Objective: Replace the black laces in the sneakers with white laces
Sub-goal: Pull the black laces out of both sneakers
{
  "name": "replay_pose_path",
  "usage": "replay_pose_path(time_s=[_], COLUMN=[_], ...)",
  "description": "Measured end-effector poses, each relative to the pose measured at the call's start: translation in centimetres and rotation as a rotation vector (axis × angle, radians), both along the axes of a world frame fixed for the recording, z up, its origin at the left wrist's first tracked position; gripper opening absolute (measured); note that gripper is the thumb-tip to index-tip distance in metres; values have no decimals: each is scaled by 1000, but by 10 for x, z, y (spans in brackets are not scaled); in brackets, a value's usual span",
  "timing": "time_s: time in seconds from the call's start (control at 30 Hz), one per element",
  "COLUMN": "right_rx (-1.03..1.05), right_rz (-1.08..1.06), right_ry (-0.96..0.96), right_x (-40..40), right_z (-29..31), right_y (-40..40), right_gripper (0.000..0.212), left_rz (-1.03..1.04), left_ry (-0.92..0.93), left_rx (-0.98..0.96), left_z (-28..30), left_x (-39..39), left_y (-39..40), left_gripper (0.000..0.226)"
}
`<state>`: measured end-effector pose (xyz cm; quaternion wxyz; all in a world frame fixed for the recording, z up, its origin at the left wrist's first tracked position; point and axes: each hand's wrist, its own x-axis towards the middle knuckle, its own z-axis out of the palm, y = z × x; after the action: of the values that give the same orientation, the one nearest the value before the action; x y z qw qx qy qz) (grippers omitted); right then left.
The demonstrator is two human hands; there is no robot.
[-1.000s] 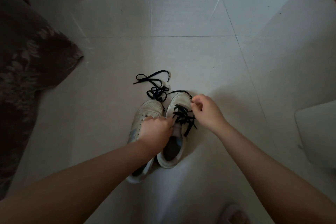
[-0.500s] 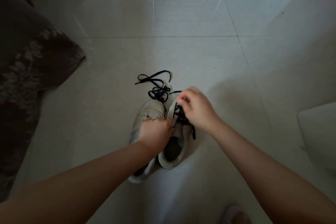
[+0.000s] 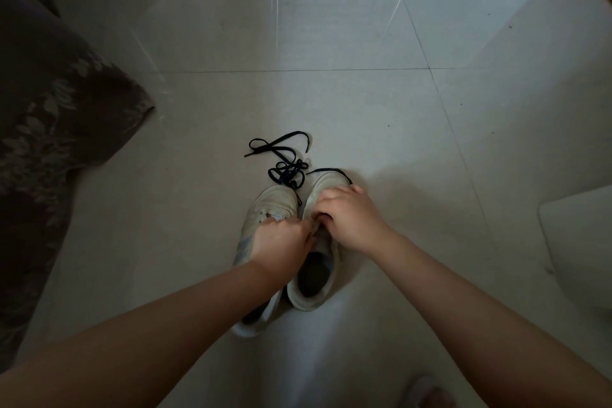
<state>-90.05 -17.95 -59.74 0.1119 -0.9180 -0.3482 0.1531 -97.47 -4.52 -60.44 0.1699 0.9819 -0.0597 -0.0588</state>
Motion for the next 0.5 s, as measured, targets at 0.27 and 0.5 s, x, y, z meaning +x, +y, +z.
replay_pose_path(time_s=[0.27, 0.5], right_rx=[234, 326], right_rz=[-149, -471], right_ry=[-184, -48], right_x=[11, 52], right_z=[15, 37], right_y=[10, -11], right_gripper=[13, 11], left_rz=[-13, 6], left_ry=[110, 102], left_rx=[116, 69], left_z=[3, 1], left_x=[-1, -3], left_y=[-4, 1], left_gripper=[29, 28])
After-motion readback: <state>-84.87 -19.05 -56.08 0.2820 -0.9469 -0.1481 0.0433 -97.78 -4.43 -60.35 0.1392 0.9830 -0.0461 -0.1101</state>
